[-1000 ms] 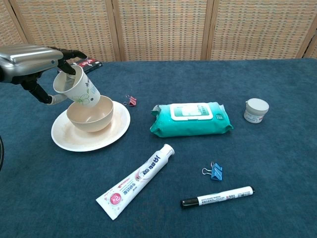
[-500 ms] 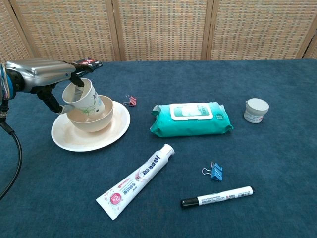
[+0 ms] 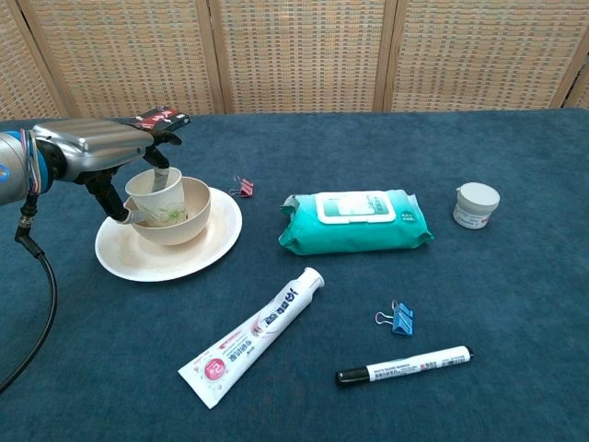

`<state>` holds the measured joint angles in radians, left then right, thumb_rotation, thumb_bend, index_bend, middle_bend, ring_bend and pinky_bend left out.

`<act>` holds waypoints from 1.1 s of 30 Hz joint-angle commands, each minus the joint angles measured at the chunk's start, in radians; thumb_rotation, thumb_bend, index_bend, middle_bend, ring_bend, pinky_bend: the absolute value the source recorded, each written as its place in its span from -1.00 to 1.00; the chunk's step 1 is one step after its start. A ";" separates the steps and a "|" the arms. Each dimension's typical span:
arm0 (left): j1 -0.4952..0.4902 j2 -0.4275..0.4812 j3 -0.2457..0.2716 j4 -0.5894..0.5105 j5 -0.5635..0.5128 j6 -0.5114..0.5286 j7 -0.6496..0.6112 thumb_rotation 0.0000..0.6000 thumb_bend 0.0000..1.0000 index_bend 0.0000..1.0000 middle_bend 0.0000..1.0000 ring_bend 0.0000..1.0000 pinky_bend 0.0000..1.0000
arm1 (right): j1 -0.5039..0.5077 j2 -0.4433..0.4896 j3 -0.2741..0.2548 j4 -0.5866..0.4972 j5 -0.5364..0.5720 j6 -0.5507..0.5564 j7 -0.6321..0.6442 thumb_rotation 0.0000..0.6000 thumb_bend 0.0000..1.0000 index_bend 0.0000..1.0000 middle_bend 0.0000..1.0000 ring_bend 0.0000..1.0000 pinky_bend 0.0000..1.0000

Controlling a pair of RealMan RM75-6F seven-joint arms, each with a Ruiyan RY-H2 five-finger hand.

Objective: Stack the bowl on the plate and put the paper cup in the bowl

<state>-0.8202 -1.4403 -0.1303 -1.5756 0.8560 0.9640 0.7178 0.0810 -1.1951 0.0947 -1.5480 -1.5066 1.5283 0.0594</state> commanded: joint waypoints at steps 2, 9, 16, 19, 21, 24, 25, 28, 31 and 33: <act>-0.002 0.003 -0.001 -0.004 -0.003 0.016 0.000 1.00 -0.52 -0.17 -1.00 -1.00 -1.00 | 0.000 0.000 -0.003 -0.002 -0.006 0.002 -0.003 1.00 -0.73 -0.75 -1.00 -1.00 -1.00; 0.014 0.041 -0.006 -0.051 0.043 0.052 -0.056 1.00 -0.53 -0.22 -1.00 -1.00 -1.00 | 0.001 -0.001 -0.003 -0.003 -0.006 -0.001 -0.009 1.00 -0.73 -0.75 -1.00 -1.00 -1.00; 0.095 0.166 -0.004 -0.169 0.149 0.159 -0.160 1.00 -0.54 -0.35 -1.00 -1.00 -1.00 | 0.002 -0.006 -0.007 -0.004 -0.018 0.004 -0.028 1.00 -0.73 -0.75 -1.00 -1.00 -1.00; 0.153 0.228 0.018 -0.212 0.219 0.217 -0.224 1.00 -0.55 -0.48 -1.00 -1.00 -1.00 | 0.004 -0.011 -0.012 -0.005 -0.025 -0.001 -0.046 1.00 -0.73 -0.75 -1.00 -1.00 -1.00; 0.190 0.266 0.043 -0.237 0.262 0.241 -0.262 1.00 -0.57 -0.61 -1.00 -1.00 -1.00 | 0.007 -0.014 -0.016 -0.005 -0.028 -0.006 -0.055 1.00 -0.73 -0.75 -1.00 -1.00 -1.00; 0.245 0.309 0.089 -0.254 0.340 0.291 -0.284 1.00 -0.66 -0.82 -1.00 -1.00 -1.00 | 0.009 -0.020 -0.018 -0.006 -0.029 -0.010 -0.070 1.00 -0.73 -0.75 -1.00 -1.00 -1.00; 0.273 0.320 0.111 -0.256 0.374 0.320 -0.287 1.00 -0.68 -0.88 -1.00 -1.00 -1.00 | 0.010 -0.022 -0.018 -0.007 -0.030 -0.012 -0.074 1.00 -0.73 -0.75 -1.00 -1.00 -1.00; 0.328 0.333 0.152 -0.268 0.420 0.372 -0.287 1.00 -0.70 -0.95 -1.00 -1.00 -1.00 | 0.012 -0.025 -0.021 -0.009 -0.033 -0.015 -0.082 1.00 -0.73 -0.75 -1.00 -1.00 -1.00; 0.390 0.324 0.190 -0.278 0.465 0.434 -0.282 1.00 -0.70 -0.96 -1.00 -1.00 -1.00 | 0.015 -0.031 -0.024 -0.007 -0.035 -0.021 -0.093 1.00 -0.73 -0.75 -1.00 -1.00 -1.00; 0.426 0.308 0.209 -0.273 0.498 0.476 -0.279 1.00 -0.70 -0.97 -1.00 -1.00 -1.00 | 0.016 -0.033 -0.026 -0.006 -0.036 -0.024 -0.096 1.00 -0.73 -0.75 -1.00 -1.00 -1.00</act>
<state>-0.4294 -1.1220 0.0522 -1.8453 1.3181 1.3998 0.4375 0.0966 -1.2280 0.0693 -1.5543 -1.5419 1.5048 -0.0364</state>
